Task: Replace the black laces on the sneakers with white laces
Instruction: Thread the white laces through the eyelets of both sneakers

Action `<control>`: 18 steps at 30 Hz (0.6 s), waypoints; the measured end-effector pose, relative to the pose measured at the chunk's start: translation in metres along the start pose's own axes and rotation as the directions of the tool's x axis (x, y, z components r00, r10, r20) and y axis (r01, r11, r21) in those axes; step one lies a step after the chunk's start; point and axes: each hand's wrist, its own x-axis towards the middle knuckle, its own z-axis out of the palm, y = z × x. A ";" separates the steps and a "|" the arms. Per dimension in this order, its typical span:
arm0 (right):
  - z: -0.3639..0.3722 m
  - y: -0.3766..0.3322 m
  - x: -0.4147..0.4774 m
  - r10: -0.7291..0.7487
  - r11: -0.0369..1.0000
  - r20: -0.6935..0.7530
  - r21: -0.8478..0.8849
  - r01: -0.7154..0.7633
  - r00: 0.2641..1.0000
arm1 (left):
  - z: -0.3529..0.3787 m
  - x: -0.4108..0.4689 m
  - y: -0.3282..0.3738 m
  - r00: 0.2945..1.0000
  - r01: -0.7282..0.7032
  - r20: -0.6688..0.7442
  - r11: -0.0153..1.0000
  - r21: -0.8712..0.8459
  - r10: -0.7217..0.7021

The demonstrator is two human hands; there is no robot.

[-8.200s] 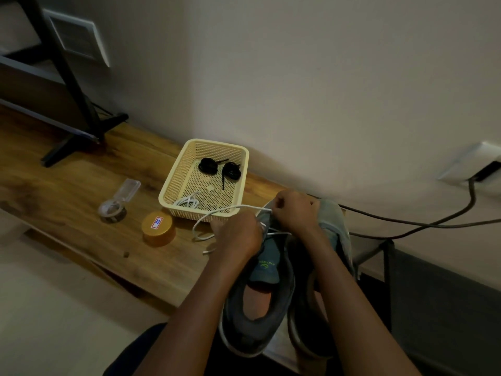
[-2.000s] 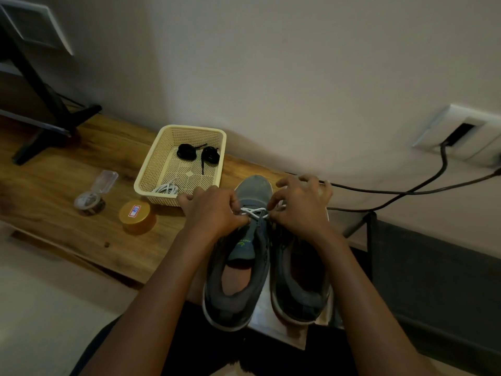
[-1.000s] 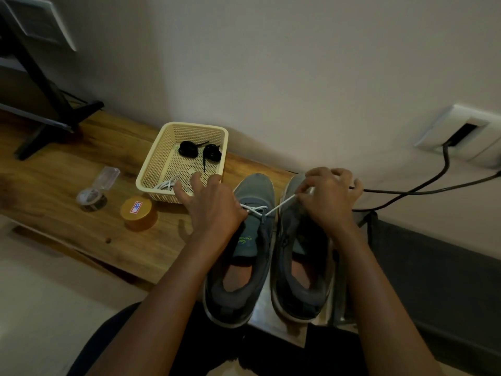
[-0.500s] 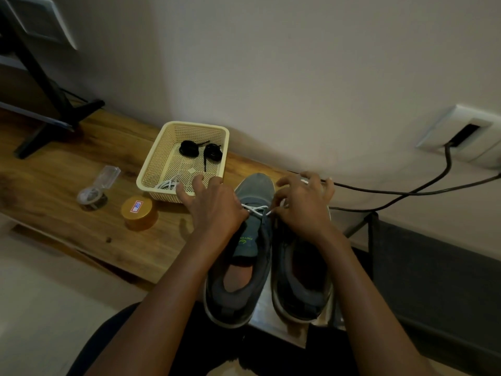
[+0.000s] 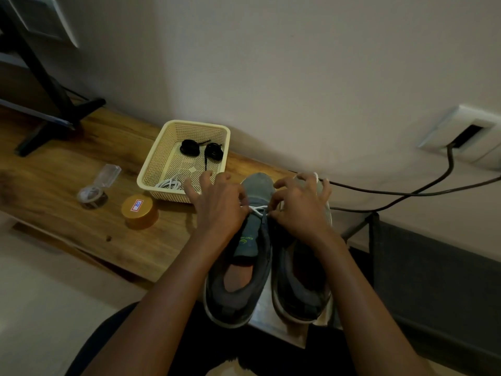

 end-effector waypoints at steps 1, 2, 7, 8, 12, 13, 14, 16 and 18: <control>0.000 0.001 0.000 0.003 1.000 -0.001 0.006 -0.003 1.000 | 0.000 0.001 0.000 1.000 -0.013 -0.009 1.000 -0.024 0.012; 0.000 0.003 0.000 0.008 1.000 -0.001 0.009 -0.008 1.000 | 0.001 0.001 0.000 0.999 -0.031 -0.018 0.998 -0.056 0.030; -0.004 0.010 0.000 0.054 0.999 0.015 -0.003 -0.054 0.998 | 0.001 0.000 0.002 0.988 -0.154 -0.037 0.973 -0.172 0.150; -0.004 0.011 0.000 0.063 0.998 0.023 0.003 -0.063 0.998 | 0.002 0.000 0.002 0.986 -0.165 -0.033 0.971 -0.170 0.162; -0.005 0.020 0.000 0.158 0.987 -0.012 0.008 -0.158 0.987 | 0.004 -0.001 0.001 0.985 -0.173 -0.005 0.976 -0.134 0.174; -0.006 0.022 0.000 0.193 0.981 -0.031 0.002 -0.193 0.981 | 0.004 -0.001 0.001 0.984 -0.174 0.000 0.976 -0.128 0.176; -0.007 0.024 0.000 0.226 0.974 -0.046 -0.008 -0.227 0.973 | 0.005 -0.001 0.001 0.984 -0.176 0.004 0.977 -0.124 0.178; -0.008 0.027 0.000 0.255 0.966 -0.054 -0.026 -0.256 0.966 | 0.005 -0.001 0.001 0.984 -0.177 0.014 0.977 -0.119 0.179; -0.008 0.025 0.000 0.211 0.977 -0.034 -0.003 -0.212 0.977 | 0.004 0.000 0.001 0.983 -0.175 0.032 0.980 -0.096 0.179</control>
